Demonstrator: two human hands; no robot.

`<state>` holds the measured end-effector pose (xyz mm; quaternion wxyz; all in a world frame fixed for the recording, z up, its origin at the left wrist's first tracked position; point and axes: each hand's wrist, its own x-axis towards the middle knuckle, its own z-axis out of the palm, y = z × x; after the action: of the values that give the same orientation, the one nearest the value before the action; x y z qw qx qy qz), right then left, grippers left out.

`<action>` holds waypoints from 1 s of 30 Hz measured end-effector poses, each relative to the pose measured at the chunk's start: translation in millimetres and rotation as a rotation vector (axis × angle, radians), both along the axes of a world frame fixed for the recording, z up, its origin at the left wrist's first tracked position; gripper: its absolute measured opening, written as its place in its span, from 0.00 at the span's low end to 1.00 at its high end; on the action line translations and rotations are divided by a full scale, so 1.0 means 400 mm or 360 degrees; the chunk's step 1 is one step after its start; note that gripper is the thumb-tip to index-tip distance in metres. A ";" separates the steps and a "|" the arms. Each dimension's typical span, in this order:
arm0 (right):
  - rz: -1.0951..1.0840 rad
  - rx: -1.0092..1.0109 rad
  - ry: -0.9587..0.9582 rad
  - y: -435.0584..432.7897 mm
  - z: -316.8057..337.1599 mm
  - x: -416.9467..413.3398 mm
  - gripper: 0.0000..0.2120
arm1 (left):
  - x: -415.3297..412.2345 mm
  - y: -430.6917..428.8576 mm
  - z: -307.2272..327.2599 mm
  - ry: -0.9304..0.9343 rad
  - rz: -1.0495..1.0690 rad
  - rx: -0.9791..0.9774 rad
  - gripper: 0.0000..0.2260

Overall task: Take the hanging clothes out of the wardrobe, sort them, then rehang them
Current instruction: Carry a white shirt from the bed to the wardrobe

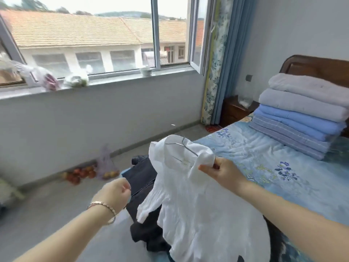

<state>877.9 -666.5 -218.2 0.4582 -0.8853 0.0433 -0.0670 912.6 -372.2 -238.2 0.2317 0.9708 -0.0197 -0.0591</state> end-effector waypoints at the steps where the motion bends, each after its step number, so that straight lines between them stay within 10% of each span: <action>1: 0.0062 -0.0015 -0.0074 0.048 0.035 -0.023 0.38 | -0.036 0.052 0.022 -0.0022 0.0048 -0.0014 0.09; 5: 0.0391 -0.0235 -0.0222 0.280 0.175 -0.114 0.22 | -0.225 0.287 0.126 -0.0072 0.0326 -0.0010 0.07; 15: 0.1323 -0.0372 -0.0547 0.821 0.386 -0.335 0.22 | -0.764 0.717 0.293 -0.0240 0.1199 -0.0031 0.06; 30: 0.2641 -0.0343 -0.0524 1.362 0.420 -1.159 0.19 | -1.946 0.795 0.314 -0.0220 0.2716 0.0145 0.06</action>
<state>414.5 -121.8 -50.1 0.2726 -0.6480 -0.6933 0.1588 134.3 -54.0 -112.5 0.1561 0.6631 0.7059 0.1941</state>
